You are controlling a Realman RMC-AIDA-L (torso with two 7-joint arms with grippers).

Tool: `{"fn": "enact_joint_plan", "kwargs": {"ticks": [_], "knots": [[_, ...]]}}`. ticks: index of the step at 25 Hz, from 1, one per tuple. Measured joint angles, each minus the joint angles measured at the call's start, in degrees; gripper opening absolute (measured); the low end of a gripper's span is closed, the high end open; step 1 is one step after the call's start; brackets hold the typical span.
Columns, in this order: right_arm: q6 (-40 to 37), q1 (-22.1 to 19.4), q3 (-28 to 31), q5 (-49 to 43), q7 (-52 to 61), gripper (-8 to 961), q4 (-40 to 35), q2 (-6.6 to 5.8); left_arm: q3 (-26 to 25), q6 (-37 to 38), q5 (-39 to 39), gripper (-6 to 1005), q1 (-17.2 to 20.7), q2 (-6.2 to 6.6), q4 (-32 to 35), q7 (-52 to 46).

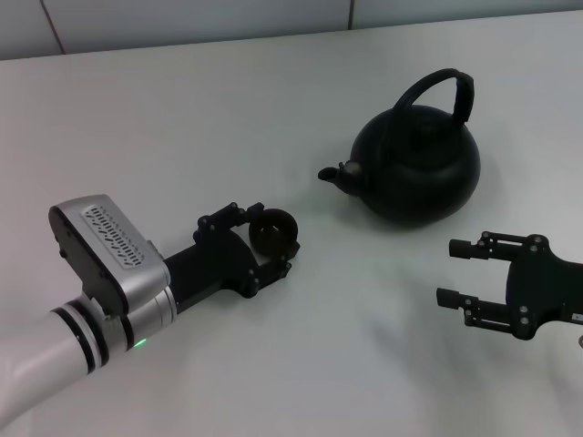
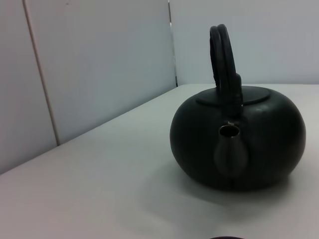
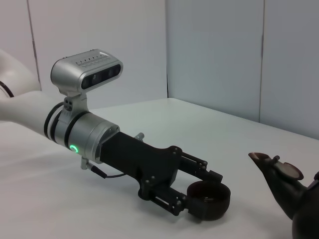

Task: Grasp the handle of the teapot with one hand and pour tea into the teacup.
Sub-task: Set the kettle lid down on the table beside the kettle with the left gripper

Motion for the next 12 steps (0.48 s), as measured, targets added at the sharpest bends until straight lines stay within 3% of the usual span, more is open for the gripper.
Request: {"fn": "enact_joint_plan", "kwargs": {"ticks": [6, 12], "knots": [[0.0, 0.0, 0.0, 0.0, 0.0, 631, 0.0, 0.00, -0.7, -0.2, 0.0, 703, 0.0, 0.00, -0.5, 0.2], [0.0, 0.0, 0.1, 0.0, 0.0, 632, 0.0, 0.00, -1.1, 1.0, 0.1, 768, 0.3, 0.02, -0.5, 0.2]]}}
